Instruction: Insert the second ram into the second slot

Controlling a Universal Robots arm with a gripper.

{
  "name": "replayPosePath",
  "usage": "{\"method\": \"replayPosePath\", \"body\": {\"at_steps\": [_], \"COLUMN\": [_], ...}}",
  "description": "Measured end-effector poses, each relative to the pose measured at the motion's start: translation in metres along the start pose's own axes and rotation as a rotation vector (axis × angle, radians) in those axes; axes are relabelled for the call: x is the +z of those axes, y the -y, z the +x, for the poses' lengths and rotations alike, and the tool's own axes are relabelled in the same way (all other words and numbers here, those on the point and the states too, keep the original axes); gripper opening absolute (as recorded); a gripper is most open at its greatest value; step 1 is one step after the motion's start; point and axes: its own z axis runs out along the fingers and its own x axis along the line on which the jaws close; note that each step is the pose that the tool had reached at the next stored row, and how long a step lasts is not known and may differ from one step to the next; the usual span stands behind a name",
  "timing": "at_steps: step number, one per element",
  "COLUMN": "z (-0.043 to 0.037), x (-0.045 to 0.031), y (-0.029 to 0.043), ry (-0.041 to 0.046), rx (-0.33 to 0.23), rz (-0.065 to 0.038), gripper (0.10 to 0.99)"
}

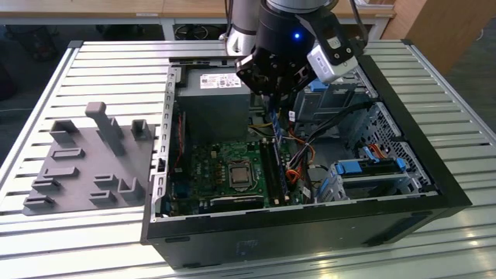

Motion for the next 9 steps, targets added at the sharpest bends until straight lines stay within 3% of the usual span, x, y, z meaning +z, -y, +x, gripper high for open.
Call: {"method": "replayPosePath", "body": {"at_steps": [9], "z": [0.0], "x": [0.0019], "y": [0.0001], "ry": [-0.0001], "rx": [0.0], "rz": [0.0], "gripper": [0.137]}}
